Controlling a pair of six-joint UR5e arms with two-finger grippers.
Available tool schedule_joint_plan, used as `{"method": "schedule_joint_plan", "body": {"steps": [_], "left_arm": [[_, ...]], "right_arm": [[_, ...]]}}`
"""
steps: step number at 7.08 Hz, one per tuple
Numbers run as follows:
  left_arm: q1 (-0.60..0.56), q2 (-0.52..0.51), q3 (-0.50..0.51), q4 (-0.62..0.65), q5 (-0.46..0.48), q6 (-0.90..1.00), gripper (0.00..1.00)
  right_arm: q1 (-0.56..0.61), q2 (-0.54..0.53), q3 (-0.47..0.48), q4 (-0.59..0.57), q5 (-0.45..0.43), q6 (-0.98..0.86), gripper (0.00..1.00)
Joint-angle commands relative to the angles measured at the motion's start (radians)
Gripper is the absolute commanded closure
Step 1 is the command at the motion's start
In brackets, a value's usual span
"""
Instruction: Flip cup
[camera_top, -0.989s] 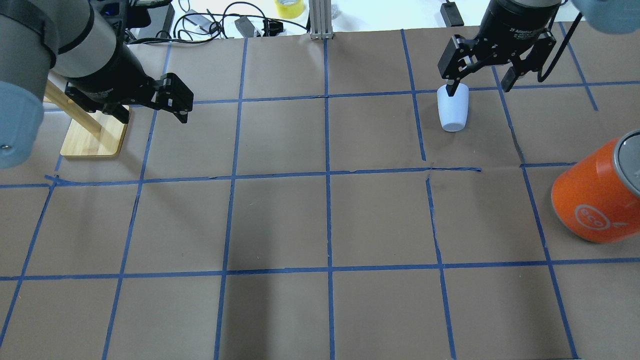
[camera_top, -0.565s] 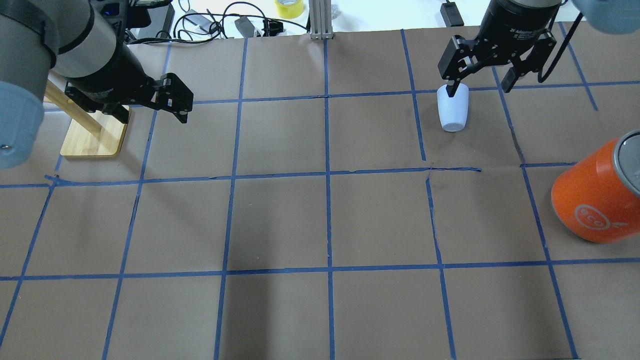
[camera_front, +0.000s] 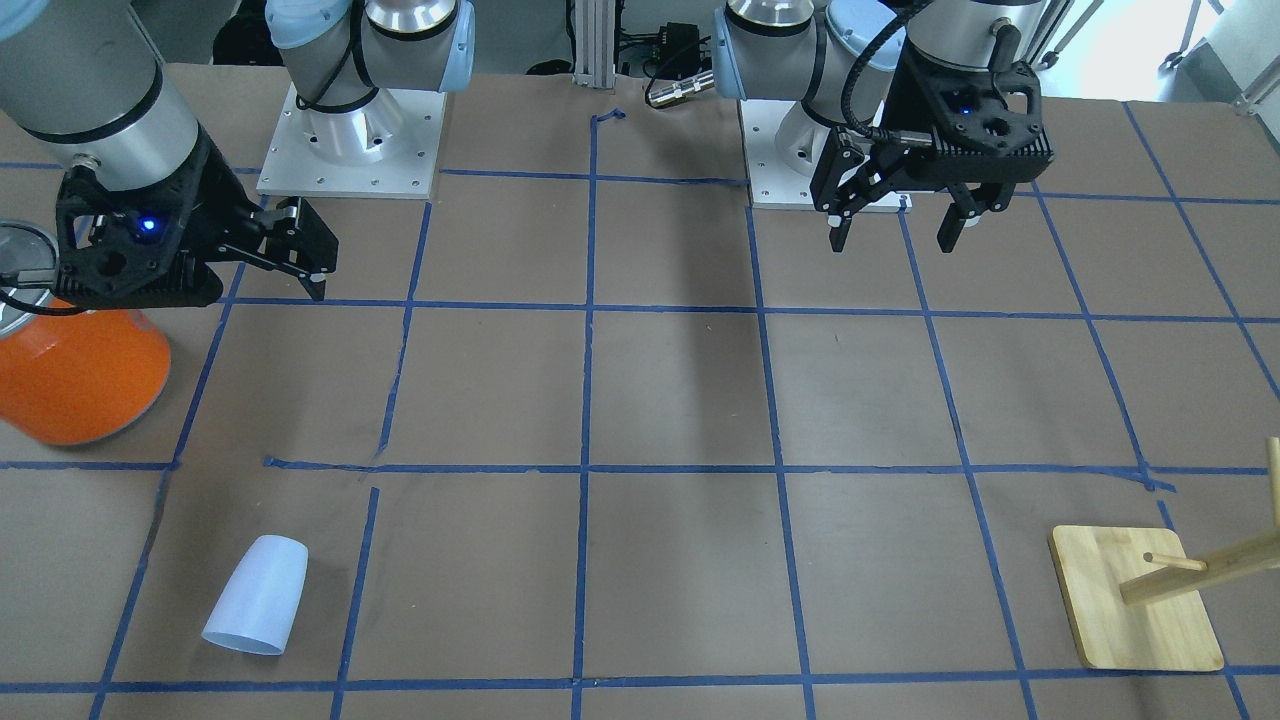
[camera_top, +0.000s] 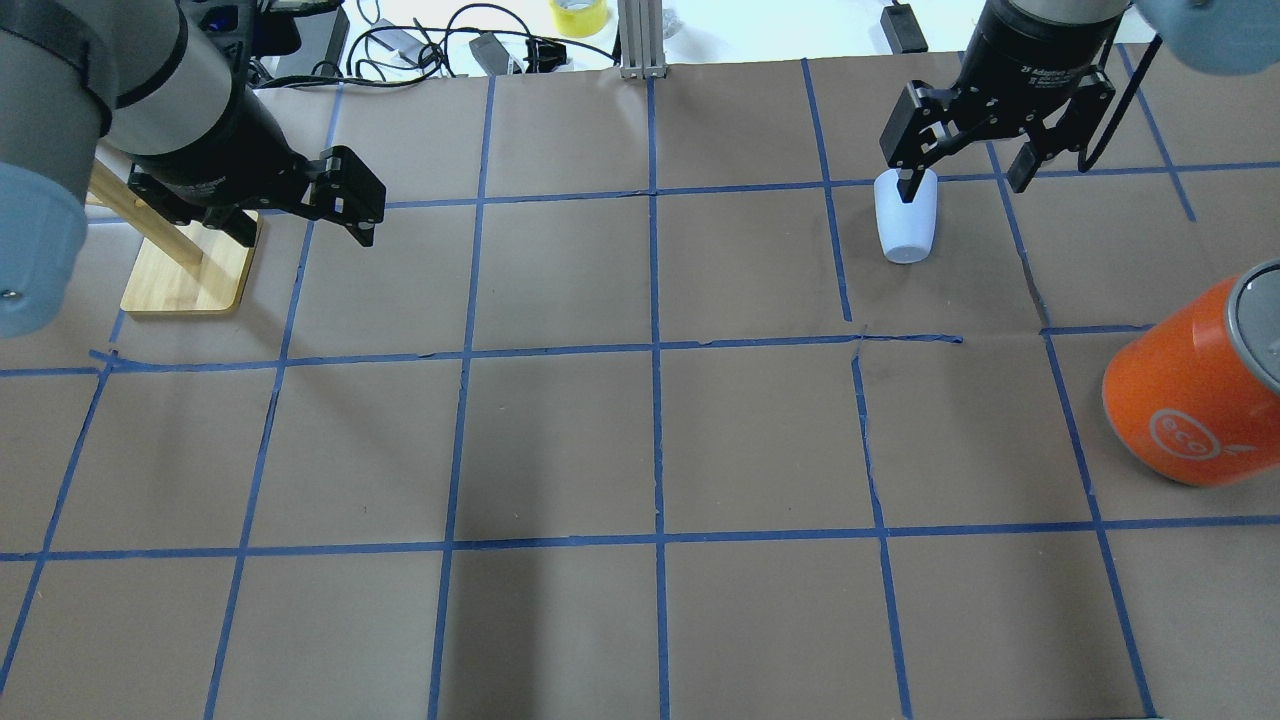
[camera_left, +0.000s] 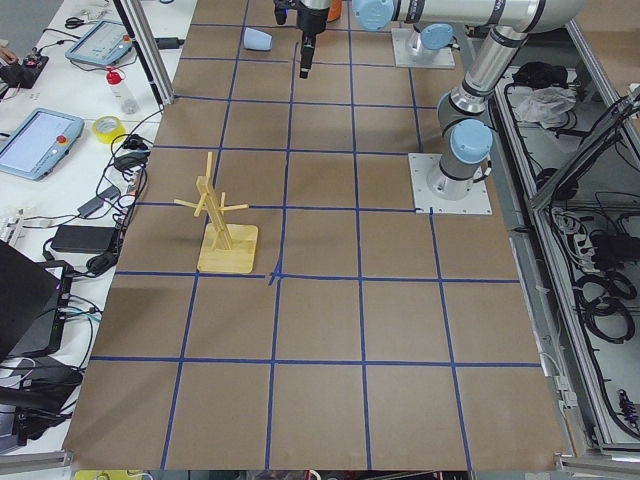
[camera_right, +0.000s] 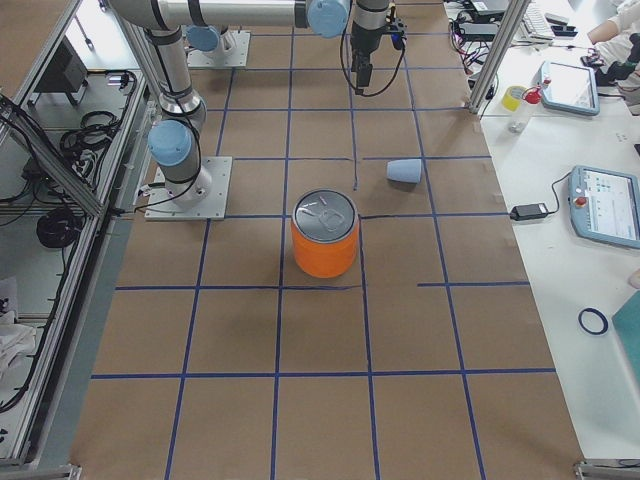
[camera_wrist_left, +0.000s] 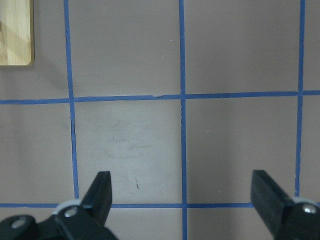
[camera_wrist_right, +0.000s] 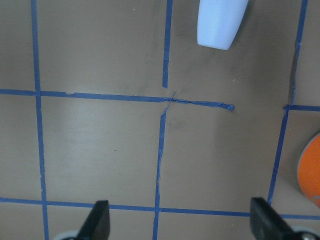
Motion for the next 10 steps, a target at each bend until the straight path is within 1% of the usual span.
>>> {"method": "schedule_joint_plan", "body": {"steps": [1,3,4,5,6,7,8,9,10], "left_arm": [[0.001,0.001,-0.002,-0.002,0.004,0.0,0.0],[-0.001,0.001,0.0,-0.002,-0.002,0.0,0.0],[0.001,0.001,0.005,-0.023,-0.005,0.0,0.0],[0.001,0.001,0.005,-0.023,-0.005,0.0,0.0],[0.001,0.001,0.005,-0.023,-0.006,0.0,0.0],[0.001,0.001,0.002,-0.023,-0.008,0.0,0.0],[0.001,0.002,0.0,-0.023,-0.008,0.0,0.0],[0.001,0.002,-0.002,-0.023,-0.008,0.0,0.0],[0.001,0.002,-0.002,-0.023,-0.006,0.0,0.0]], "right_arm": [[0.0,-0.001,0.021,-0.004,-0.005,0.002,0.0],[0.0,0.014,0.023,-0.019,0.0,-0.004,0.0],[-0.003,0.014,0.024,-0.043,-0.001,0.005,0.0],[-0.015,0.06,0.027,-0.129,0.003,0.004,0.0],[-0.016,0.139,0.03,-0.265,0.015,0.001,0.0],[-0.02,0.227,0.032,-0.309,-0.001,-0.004,0.0],[-0.037,0.288,0.032,-0.35,-0.001,-0.002,0.0],[-0.063,0.333,0.032,-0.399,-0.001,-0.001,0.0],[-0.086,0.377,0.032,-0.409,0.0,-0.001,0.0]]}}
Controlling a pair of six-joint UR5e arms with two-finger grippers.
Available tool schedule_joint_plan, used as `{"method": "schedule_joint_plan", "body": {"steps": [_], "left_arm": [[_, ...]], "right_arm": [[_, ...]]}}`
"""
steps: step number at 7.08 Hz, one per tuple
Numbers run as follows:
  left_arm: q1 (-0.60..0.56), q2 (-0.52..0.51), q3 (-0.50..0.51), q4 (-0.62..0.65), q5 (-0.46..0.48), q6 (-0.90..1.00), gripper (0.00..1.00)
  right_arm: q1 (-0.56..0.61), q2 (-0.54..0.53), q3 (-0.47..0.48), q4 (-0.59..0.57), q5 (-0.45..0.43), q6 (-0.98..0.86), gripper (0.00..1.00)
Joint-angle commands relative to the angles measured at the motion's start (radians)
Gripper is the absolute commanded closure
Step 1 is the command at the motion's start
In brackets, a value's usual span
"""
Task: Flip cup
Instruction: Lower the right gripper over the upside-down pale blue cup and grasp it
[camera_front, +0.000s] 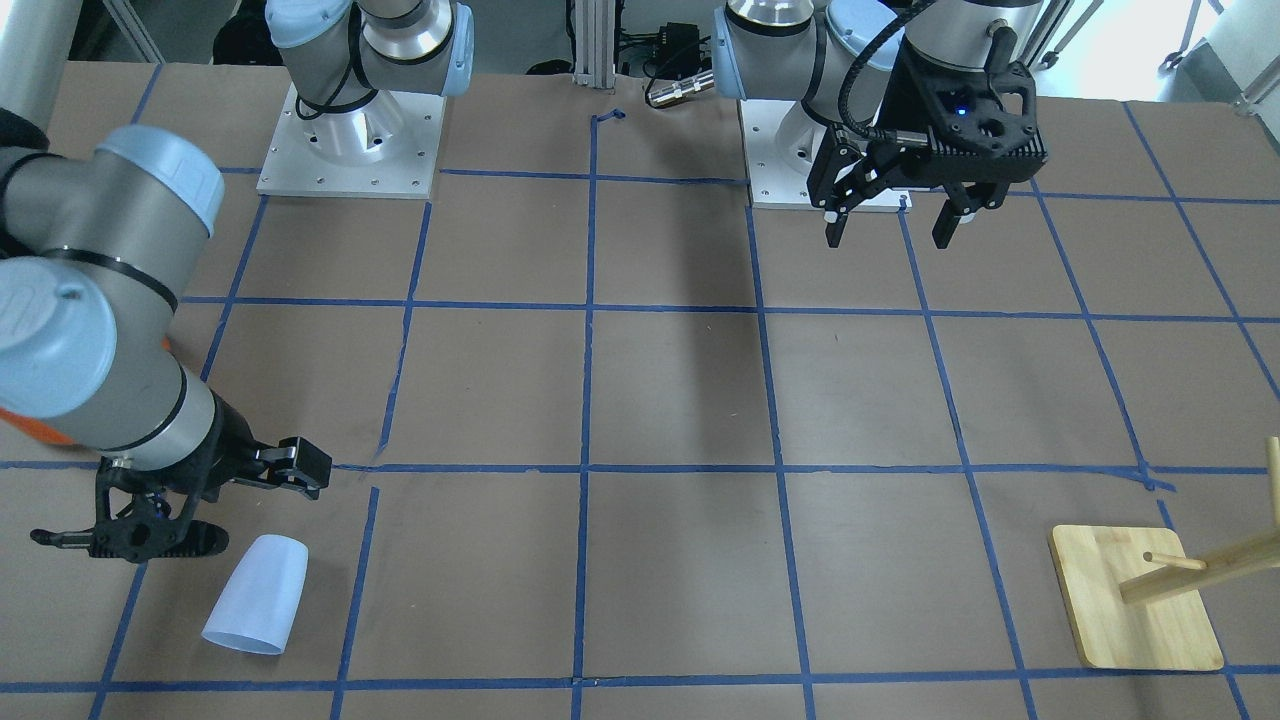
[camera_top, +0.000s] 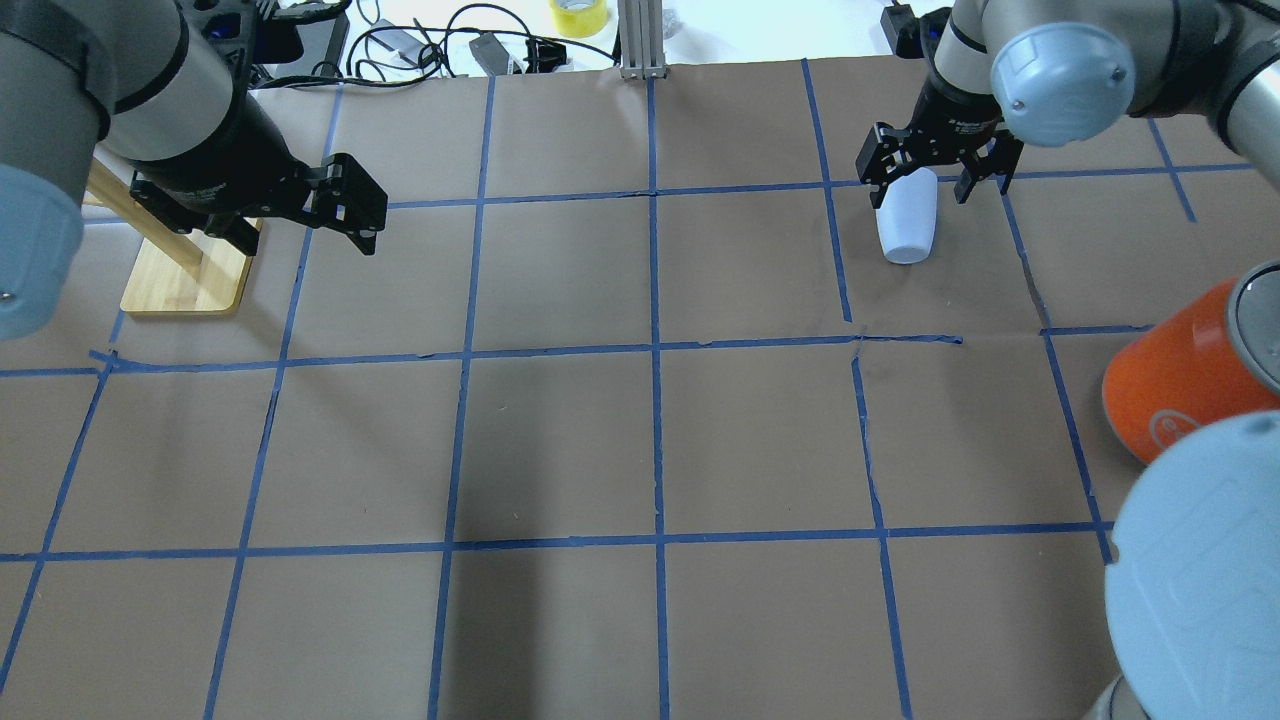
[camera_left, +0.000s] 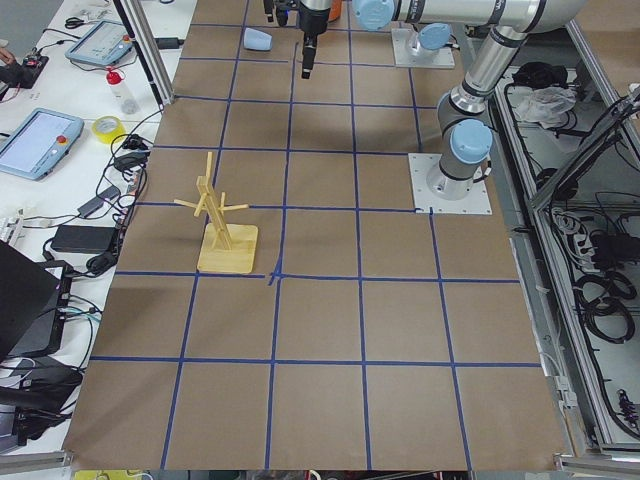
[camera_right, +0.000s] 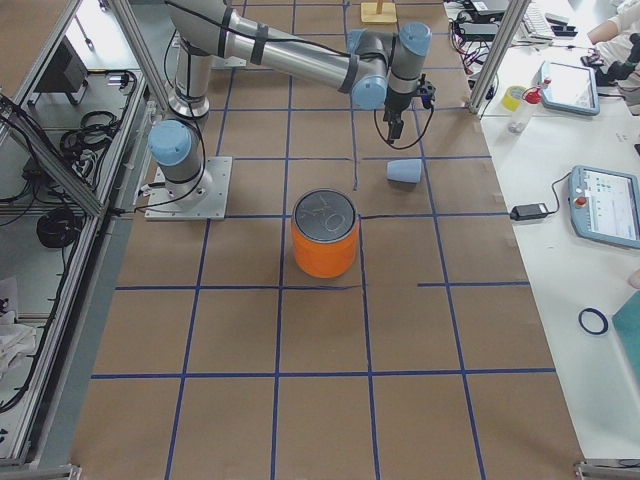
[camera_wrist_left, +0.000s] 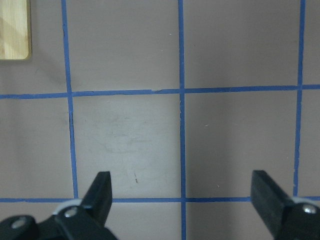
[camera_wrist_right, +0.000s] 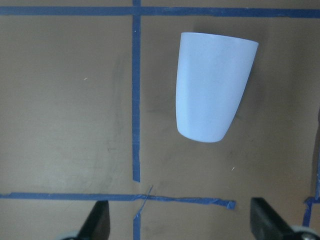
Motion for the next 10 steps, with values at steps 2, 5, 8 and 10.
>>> {"method": "schedule_joint_plan", "body": {"steps": [2,5,8,10], "left_arm": [[0.0,0.0,-0.001,0.0,0.001,0.0,0.0],[0.0,0.0,-0.001,0.0,0.001,0.0,0.0],[0.0,0.0,-0.001,0.0,0.0,0.0,0.0],[0.0,0.0,-0.001,0.0,0.0,0.0,0.0]], "right_arm": [[-0.051,0.117,-0.001,-0.123,0.001,0.014,0.0],[-0.051,0.21,-0.014,-0.2,0.004,0.046,0.0],[-0.051,0.261,-0.014,-0.332,0.01,0.091,0.24],[-0.049,0.258,-0.021,-0.323,0.015,0.091,0.79]]}}
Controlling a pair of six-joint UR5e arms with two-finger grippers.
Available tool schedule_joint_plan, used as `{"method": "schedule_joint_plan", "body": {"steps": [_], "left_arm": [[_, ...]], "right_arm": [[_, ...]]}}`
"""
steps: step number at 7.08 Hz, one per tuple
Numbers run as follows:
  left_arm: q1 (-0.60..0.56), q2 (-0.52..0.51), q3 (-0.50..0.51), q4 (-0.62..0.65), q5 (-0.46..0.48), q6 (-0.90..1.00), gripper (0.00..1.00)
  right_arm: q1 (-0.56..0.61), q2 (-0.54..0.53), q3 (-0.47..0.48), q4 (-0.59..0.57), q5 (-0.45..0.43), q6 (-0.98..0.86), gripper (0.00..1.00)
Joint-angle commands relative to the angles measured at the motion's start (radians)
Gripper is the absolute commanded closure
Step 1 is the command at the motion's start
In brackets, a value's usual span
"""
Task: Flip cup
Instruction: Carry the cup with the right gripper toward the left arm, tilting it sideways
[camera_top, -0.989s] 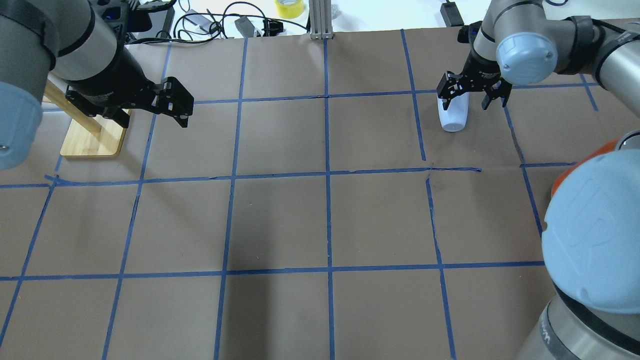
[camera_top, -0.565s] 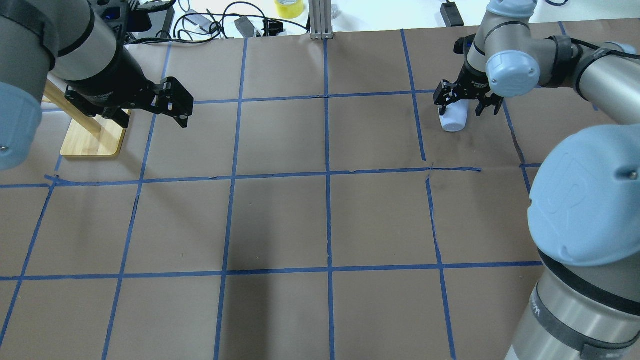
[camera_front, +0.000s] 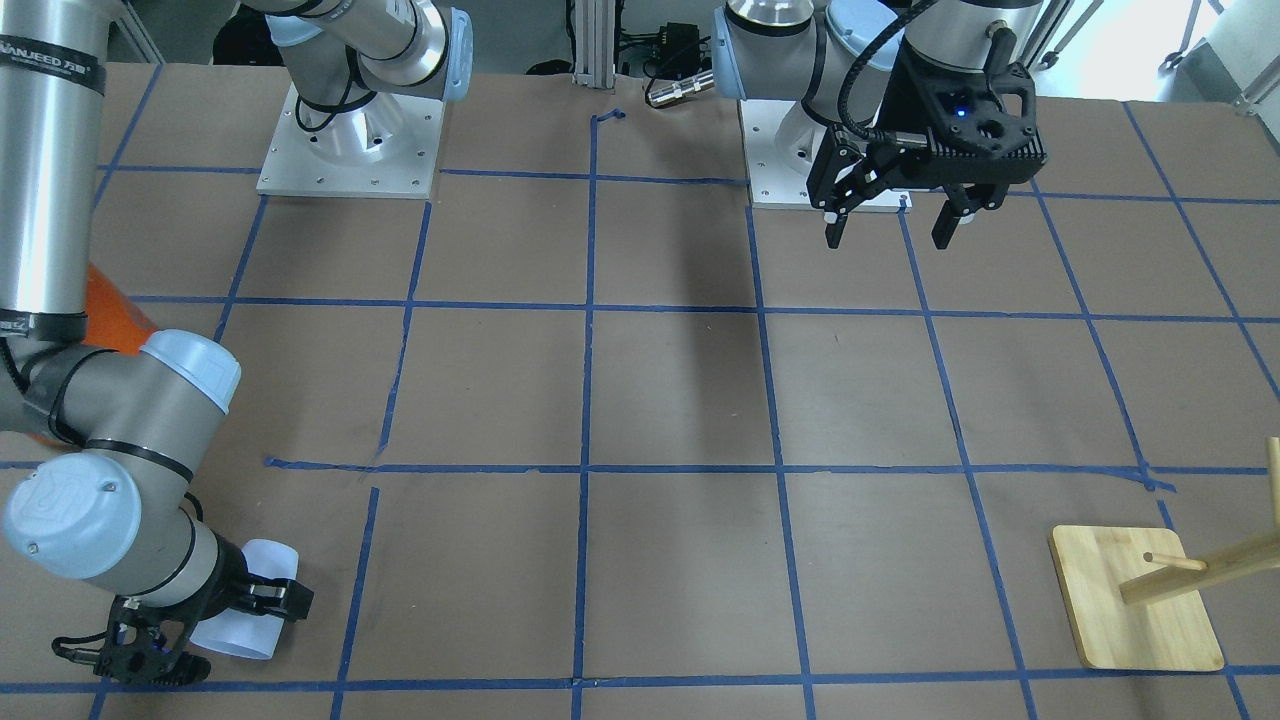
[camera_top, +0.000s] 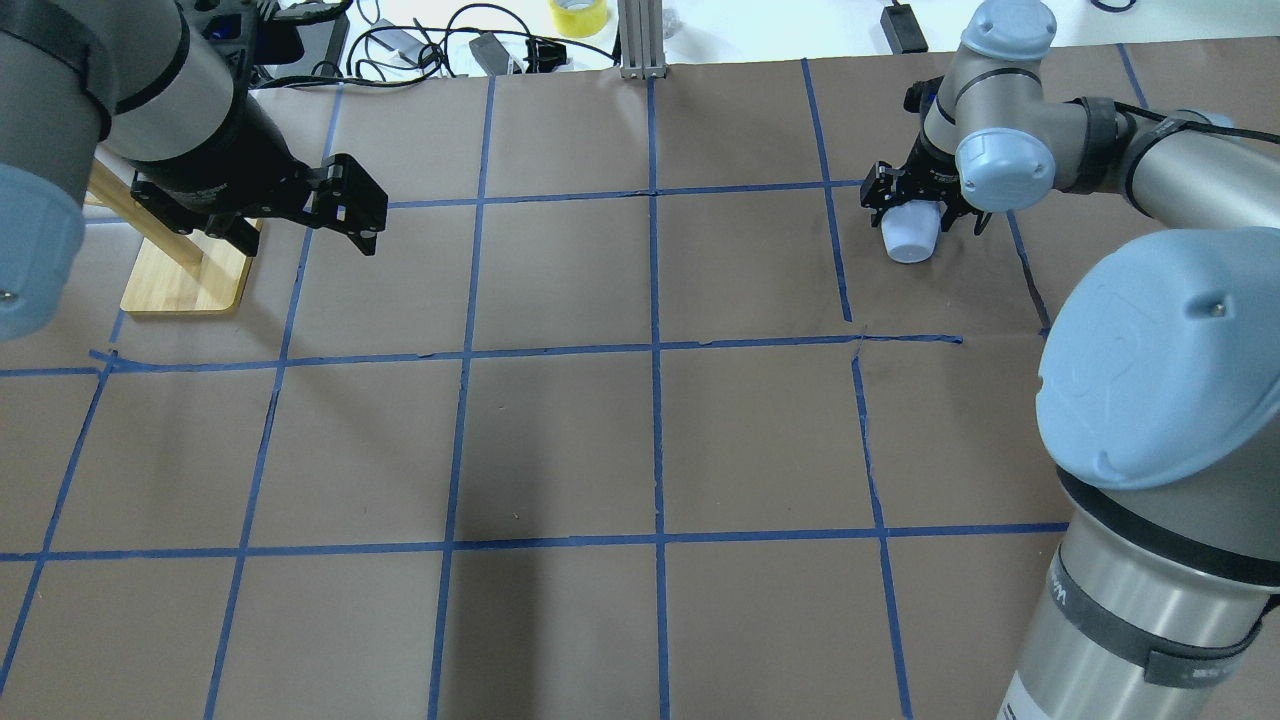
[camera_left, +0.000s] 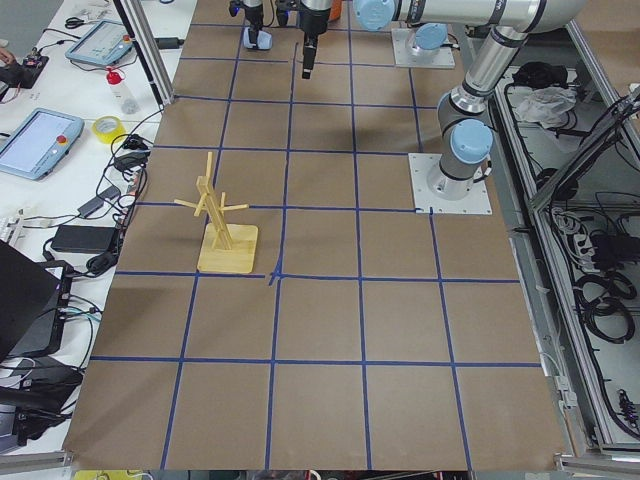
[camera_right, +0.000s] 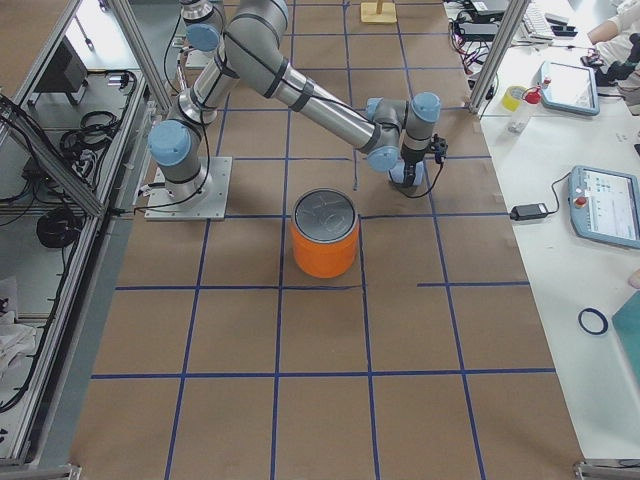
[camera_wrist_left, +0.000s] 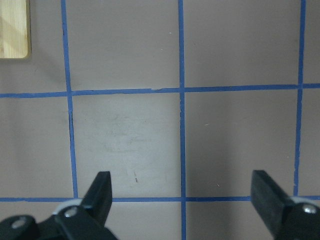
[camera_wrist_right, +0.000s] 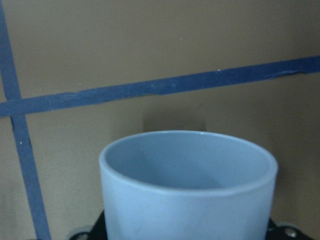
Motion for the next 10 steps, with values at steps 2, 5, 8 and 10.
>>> {"method": "schedule_joint_plan", "body": {"steps": [2,5,8,10], "left_arm": [[0.0,0.0,0.0,0.0,0.0,0.0,0.0],[0.002,0.0,0.002,0.0,0.0,0.0,0.0],[0.002,0.0,0.003,0.0,0.001,0.0,0.0],[0.003,-0.005,0.006,0.0,0.0,0.0,0.0]], "right_arm": [[0.078,-0.07,-0.008,0.008,-0.012,-0.001,0.81],[0.379,-0.148,-0.007,-0.004,-0.012,-0.105,0.84],[0.57,-0.119,0.007,-0.09,-0.012,-0.5,0.85],[0.58,-0.067,0.012,-0.144,-0.01,-0.915,0.84]]}}
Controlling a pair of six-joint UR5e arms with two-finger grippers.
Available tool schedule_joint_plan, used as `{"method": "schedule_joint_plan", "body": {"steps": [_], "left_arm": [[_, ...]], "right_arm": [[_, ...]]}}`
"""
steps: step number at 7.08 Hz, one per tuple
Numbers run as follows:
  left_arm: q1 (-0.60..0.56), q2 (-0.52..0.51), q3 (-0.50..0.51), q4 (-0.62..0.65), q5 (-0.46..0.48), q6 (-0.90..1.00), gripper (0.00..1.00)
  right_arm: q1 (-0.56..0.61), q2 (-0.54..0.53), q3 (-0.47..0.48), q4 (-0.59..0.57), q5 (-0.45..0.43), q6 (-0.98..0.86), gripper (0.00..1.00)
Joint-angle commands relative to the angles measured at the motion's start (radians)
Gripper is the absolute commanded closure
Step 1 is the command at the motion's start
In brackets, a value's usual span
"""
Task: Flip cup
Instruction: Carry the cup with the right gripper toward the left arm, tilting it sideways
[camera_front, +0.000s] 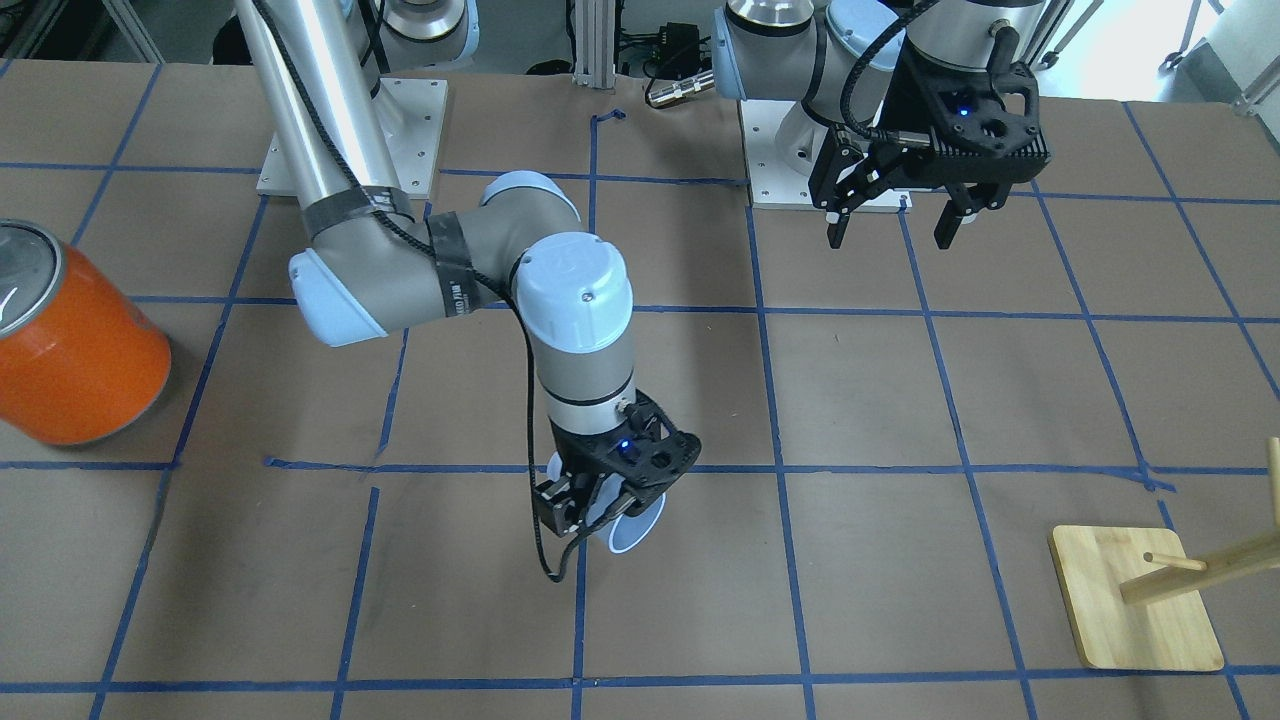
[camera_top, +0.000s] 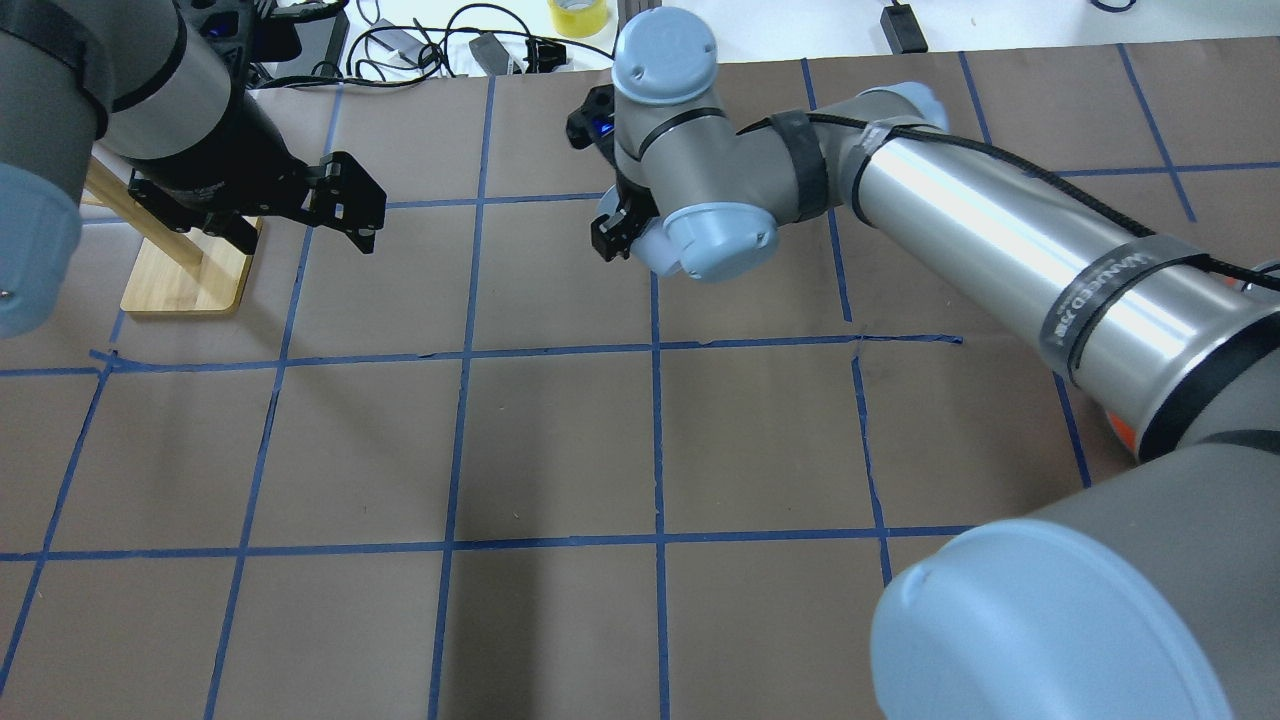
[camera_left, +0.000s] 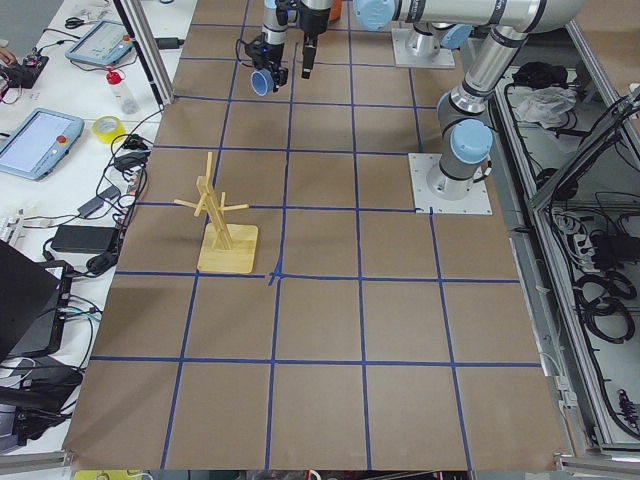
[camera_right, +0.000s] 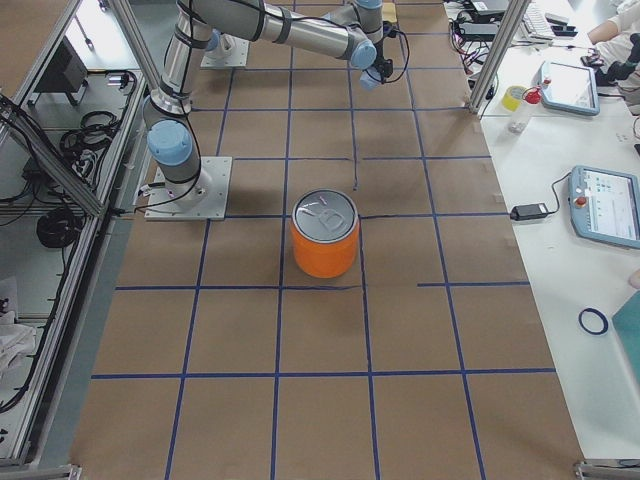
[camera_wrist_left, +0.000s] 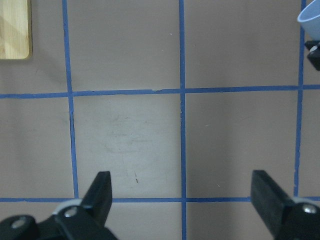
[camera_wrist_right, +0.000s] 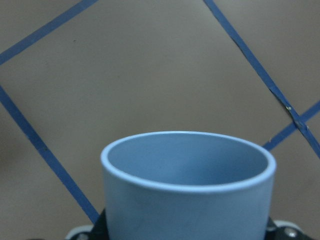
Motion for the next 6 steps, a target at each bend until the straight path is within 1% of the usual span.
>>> {"method": "schedule_joint_plan", "body": {"steps": [1,2,3,4,5,6], "left_arm": [[0.003,-0.005,0.005,0.0,-0.001,0.0,0.0],[0.003,-0.005,0.005,0.0,0.0,0.0,0.0],[0.003,-0.005,0.003,0.0,0.0,0.0,0.0],[0.007,-0.012,0.0,0.002,-0.004,0.002,0.0],[0.012,-0.017,0.0,0.002,-0.015,0.002,0.0],[0.041,-0.017,-0.003,0.002,-0.018,0.041,0.0]], "right_arm": [[0.015,0.042,0.003,-0.026,0.009,-0.393,0.84],[0.015,0.055,0.003,-0.027,0.016,-0.489,0.83],[0.023,0.057,0.004,-0.024,0.017,-0.535,0.8],[0.047,0.06,0.009,-0.021,0.015,-0.542,0.8],[0.072,0.065,0.024,-0.024,0.003,-0.568,0.77],[0.071,0.069,0.026,-0.026,0.006,-0.604,0.73]]}}
